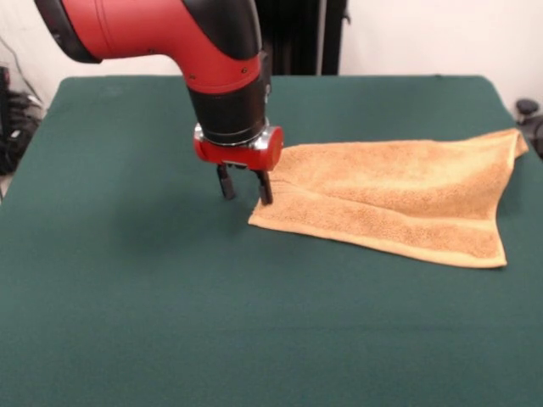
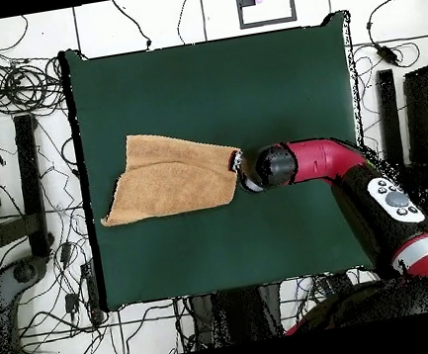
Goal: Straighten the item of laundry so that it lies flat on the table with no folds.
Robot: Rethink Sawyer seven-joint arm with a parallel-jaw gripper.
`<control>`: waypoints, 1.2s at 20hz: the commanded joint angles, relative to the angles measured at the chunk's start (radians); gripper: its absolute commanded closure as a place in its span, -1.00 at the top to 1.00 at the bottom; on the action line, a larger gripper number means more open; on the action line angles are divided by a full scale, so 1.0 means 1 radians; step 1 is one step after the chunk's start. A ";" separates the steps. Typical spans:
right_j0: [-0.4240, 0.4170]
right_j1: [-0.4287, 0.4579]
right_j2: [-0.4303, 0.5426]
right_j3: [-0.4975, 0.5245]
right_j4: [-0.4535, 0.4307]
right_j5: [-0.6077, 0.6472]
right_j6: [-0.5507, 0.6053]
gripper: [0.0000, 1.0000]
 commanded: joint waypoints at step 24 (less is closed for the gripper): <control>0.299 -0.034 -0.075 -0.015 0.138 -0.008 0.166 1.00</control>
